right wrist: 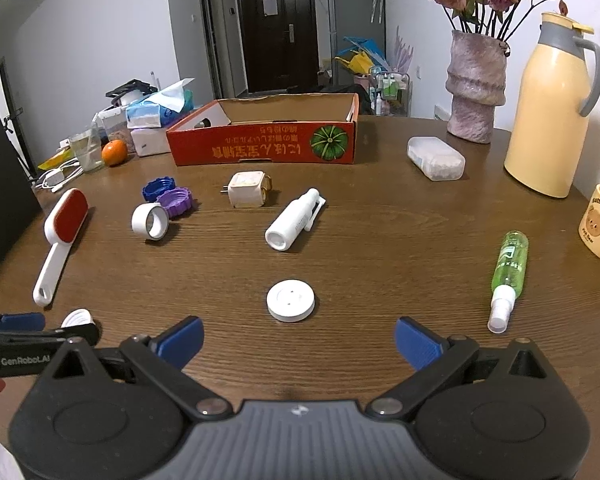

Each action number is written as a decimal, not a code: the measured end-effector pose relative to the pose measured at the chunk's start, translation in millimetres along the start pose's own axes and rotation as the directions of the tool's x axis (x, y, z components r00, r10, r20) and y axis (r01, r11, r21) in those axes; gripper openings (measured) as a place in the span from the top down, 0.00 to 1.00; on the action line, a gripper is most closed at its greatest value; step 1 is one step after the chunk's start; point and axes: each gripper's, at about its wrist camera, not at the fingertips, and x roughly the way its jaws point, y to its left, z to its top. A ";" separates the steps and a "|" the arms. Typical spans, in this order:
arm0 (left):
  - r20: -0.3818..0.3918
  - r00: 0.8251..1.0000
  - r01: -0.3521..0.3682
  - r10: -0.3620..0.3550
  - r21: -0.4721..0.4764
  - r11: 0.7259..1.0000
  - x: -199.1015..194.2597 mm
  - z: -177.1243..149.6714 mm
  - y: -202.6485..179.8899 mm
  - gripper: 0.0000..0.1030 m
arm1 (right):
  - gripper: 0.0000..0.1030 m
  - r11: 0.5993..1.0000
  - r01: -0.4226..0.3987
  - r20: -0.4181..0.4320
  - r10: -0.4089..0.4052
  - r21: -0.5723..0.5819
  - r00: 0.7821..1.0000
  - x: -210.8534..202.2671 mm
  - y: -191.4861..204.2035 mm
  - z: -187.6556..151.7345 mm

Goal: Organize rigid objects
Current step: 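Lower the left tool onto the white bottle cap and close on it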

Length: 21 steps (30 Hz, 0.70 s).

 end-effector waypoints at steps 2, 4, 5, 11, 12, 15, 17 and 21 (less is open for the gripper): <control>-0.004 1.000 -0.003 0.003 -0.004 1.000 3.4 -0.6 0.4 0.20 | 0.02 1.000 0.000 0.000 0.000 0.001 1.000 2.4 -1.4 -0.2; -0.008 1.000 0.000 0.000 -0.008 1.000 6.6 -1.7 0.8 0.23 | 0.02 1.000 0.001 0.004 -0.001 -0.002 1.000 5.3 -1.7 -0.3; -0.011 1.000 -0.001 0.001 -0.008 1.000 8.3 -2.4 0.6 0.25 | 0.02 1.000 0.003 0.005 -0.003 -0.003 1.000 7.0 -1.8 -0.4; -0.015 1.000 -0.015 0.015 0.006 1.000 17.8 -7.5 -0.9 0.53 | 0.02 1.000 0.005 0.008 -0.005 -0.008 1.000 15.8 -4.2 -0.6; -0.011 1.000 -0.015 0.015 0.013 1.000 18.4 -7.8 -1.5 0.60 | 0.02 1.000 0.006 0.010 -0.006 -0.013 1.000 17.8 -4.3 -0.8; -0.001 1.000 -0.006 0.006 0.014 1.000 18.4 -7.5 -0.7 0.60 | 0.06 1.000 0.000 0.026 0.000 -0.022 1.000 23.4 -4.3 -1.9; 0.002 1.000 -0.002 0.002 0.013 1.000 18.9 -6.9 -0.3 0.60 | 0.08 1.000 0.002 0.035 -0.001 -0.028 0.999 27.0 -3.9 -1.9; 0.010 1.000 0.005 -0.005 0.015 1.000 19.4 -5.0 0.1 0.60 | 0.13 0.998 0.028 0.061 -0.026 -0.047 0.998 33.9 -2.0 -2.8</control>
